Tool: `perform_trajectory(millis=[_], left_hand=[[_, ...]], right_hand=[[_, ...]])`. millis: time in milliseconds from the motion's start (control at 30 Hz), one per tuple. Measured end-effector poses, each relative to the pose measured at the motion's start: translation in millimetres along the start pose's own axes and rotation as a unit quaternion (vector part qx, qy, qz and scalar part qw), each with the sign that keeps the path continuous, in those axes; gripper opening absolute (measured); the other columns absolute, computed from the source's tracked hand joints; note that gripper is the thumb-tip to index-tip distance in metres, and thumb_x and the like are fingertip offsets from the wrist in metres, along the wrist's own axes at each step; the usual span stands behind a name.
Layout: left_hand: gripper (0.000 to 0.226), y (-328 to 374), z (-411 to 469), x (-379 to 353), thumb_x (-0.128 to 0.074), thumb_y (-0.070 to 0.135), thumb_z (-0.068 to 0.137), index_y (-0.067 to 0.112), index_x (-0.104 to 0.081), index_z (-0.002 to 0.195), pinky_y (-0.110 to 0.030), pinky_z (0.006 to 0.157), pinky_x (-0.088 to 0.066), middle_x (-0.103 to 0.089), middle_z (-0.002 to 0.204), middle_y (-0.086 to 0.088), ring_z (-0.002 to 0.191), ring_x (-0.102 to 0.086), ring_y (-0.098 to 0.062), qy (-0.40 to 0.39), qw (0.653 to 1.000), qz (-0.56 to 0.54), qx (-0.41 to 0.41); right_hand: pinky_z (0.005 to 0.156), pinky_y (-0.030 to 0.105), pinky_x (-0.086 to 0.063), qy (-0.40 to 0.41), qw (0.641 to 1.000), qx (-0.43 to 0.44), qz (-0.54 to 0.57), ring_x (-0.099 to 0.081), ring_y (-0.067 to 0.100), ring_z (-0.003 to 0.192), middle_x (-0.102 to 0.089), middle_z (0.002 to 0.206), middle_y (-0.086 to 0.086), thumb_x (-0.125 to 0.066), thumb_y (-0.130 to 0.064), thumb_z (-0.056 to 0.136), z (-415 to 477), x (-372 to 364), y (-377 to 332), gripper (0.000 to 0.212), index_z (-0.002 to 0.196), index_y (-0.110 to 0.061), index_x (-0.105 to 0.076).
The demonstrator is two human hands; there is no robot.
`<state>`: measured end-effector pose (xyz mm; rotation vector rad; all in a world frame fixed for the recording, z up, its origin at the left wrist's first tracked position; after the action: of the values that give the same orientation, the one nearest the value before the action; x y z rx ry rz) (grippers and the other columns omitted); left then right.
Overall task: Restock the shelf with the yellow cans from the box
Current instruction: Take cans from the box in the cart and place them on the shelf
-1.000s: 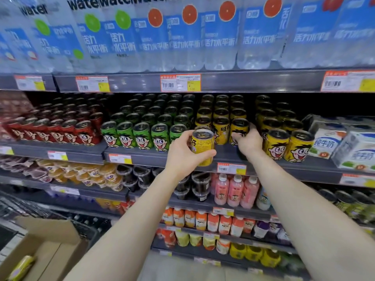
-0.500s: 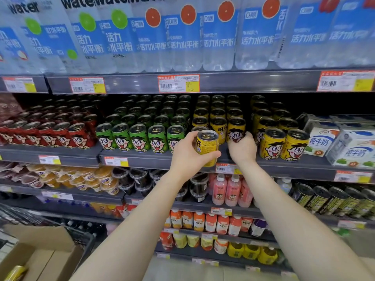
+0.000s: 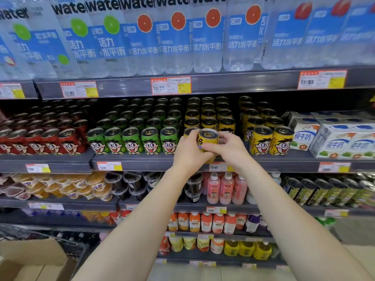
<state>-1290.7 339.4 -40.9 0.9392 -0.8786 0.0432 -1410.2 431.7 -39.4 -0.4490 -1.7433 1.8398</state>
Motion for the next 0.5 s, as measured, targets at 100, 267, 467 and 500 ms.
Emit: perform_trajectory(millis=[100,267,467,500], left_hand=[[0.088,0,2,8,-0.074,0.070,0.063,0.035,-0.050,0.140,-0.045,0.091,-0.053,-0.064,0.124,0.007,0.114,-0.054,-0.022,-0.011,0.995,0.093,-0.038],[0.075,-9,1,21,-0.070,0.060,0.083,0.025,-0.048,0.146,-0.038,0.102,-0.045,-0.058,0.137,0.004,0.124,-0.050,-0.022,0.025,0.978,0.182,-0.103],[0.077,-17,3,31,-0.062,0.050,0.093,0.013,-0.039,0.156,-0.042,0.121,-0.028,-0.042,0.159,-0.007,0.148,-0.034,-0.028,0.042,0.956,0.248,-0.148],[0.079,-19,4,31,-0.059,0.050,0.094,0.012,-0.035,0.158,-0.043,0.125,-0.022,-0.036,0.164,-0.009,0.152,-0.028,-0.029,0.041,0.952,0.266,-0.144]], right_hand=[[0.081,0.031,-0.060,0.008,1.000,0.005,-0.019,-0.071,0.009,0.095,-0.075,0.103,-0.005,-0.089,-0.026,0.072,5,5,1,0.048,0.115,-0.023,-0.070],[0.086,0.032,-0.058,0.055,0.997,0.005,-0.044,-0.068,0.010,0.101,-0.073,0.106,-0.006,-0.088,-0.029,0.072,19,9,10,0.053,0.120,-0.021,-0.067],[0.087,0.029,-0.054,0.060,0.994,0.028,-0.082,-0.065,0.008,0.099,-0.068,0.103,-0.011,-0.084,-0.026,0.078,31,2,19,0.040,0.112,-0.022,-0.063],[0.088,0.029,-0.053,0.064,0.994,0.031,-0.083,-0.064,0.009,0.100,-0.068,0.105,-0.010,-0.084,-0.026,0.078,34,1,20,0.042,0.114,-0.022,-0.063]])
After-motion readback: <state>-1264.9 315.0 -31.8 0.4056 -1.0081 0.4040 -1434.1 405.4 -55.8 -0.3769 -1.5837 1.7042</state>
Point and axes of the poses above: each hand's wrist, its own z-axis towards the middle knuckle, its own x-axis out of the back of the hand, y = z × x, the point moved 1 cm from there along z, towards the middle knuckle
